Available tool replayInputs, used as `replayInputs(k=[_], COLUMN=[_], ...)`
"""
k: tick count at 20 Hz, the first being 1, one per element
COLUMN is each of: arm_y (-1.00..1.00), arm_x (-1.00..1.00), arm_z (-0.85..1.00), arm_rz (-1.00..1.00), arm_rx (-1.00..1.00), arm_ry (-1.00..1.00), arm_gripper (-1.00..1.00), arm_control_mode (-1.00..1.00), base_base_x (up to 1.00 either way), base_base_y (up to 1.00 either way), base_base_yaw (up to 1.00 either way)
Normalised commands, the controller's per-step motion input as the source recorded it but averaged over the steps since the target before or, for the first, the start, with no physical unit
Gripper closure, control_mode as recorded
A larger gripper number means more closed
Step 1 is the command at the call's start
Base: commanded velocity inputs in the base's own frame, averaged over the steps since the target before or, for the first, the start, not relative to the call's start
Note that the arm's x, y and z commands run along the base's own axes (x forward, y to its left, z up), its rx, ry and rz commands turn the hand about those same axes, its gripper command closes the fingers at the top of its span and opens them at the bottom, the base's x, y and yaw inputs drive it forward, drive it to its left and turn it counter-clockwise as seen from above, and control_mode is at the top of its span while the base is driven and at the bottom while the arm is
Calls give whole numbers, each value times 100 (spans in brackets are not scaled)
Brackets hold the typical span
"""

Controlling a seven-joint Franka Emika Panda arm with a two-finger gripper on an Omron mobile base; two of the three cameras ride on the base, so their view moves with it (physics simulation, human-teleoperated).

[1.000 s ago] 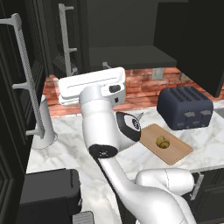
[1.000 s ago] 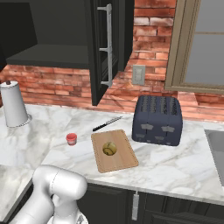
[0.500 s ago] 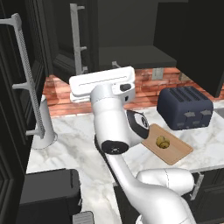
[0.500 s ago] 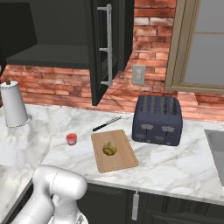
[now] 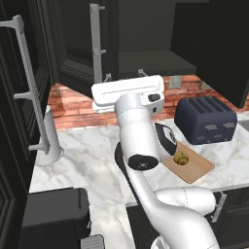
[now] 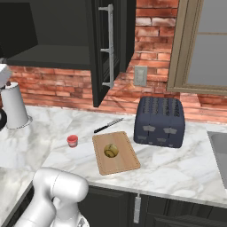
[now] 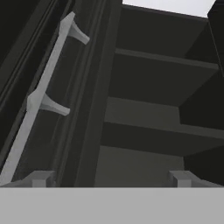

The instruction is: Pick the bread, place it on the cutting board, pick the jam, place it on the counter, and close the cabinet.

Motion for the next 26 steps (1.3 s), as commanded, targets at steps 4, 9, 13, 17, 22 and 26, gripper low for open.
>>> replayInputs(k=[4,9,13,17,22,26], arm_y=[-32,-14,16,50,50,26], arm_x=[-22,-28,-24,-14,-9,-2], arm_z=[0,0,0,0,0,0], arm_rz=[0,0,0,0,0,-1], arm_rx=[2,1,0,0,0,0], arm_ry=[0,0,0,0,0,0], arm_gripper=[-100,-100,-100,-100,-100,-100], arm_control_mode=[-100,-100,-100,-100,-100,-100], base_base_x=[0,0,0,0,0,0], base_base_y=[0,0,0,0,0,0], base_base_yaw=[0,0,0,0,0,0])
